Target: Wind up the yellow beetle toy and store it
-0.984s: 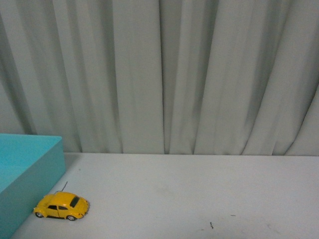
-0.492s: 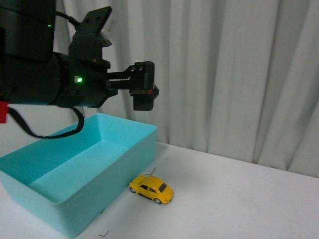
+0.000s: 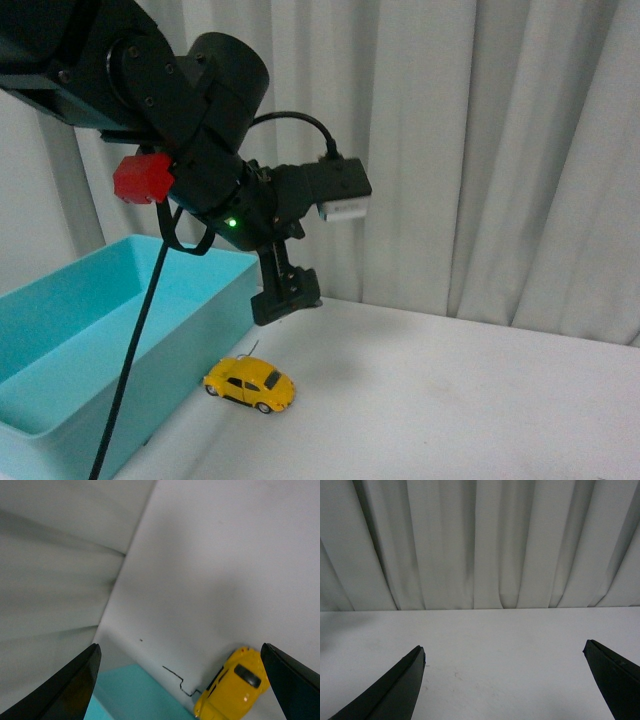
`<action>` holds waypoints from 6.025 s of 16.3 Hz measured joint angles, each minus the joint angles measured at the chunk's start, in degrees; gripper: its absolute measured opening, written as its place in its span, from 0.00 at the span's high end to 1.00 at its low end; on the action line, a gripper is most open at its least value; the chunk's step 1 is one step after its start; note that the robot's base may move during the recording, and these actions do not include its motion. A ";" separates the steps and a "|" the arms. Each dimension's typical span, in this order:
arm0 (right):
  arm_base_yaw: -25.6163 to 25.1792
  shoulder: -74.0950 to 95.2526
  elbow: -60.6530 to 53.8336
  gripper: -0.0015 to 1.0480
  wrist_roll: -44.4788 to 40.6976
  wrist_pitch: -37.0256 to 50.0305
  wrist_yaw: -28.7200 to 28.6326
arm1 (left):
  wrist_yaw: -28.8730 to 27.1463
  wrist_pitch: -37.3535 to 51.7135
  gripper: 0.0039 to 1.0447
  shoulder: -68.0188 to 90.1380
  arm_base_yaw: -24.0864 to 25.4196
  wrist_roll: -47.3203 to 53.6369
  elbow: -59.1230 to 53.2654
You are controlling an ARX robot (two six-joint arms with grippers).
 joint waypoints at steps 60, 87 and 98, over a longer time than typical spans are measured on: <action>0.00 0.00 0.00 0.06 0.00 0.00 0.00 | -13.94 -1.90 0.40 16.11 22.71 -30.49 5.01; 0.00 0.00 0.00 0.06 -0.02 0.00 0.02 | 0.00 43.98 0.99 -65.37 13.97 -59.08 -61.55; 0.00 0.00 0.00 0.06 -0.02 0.00 0.02 | -8.96 36.20 0.99 -82.75 5.44 -59.14 -71.58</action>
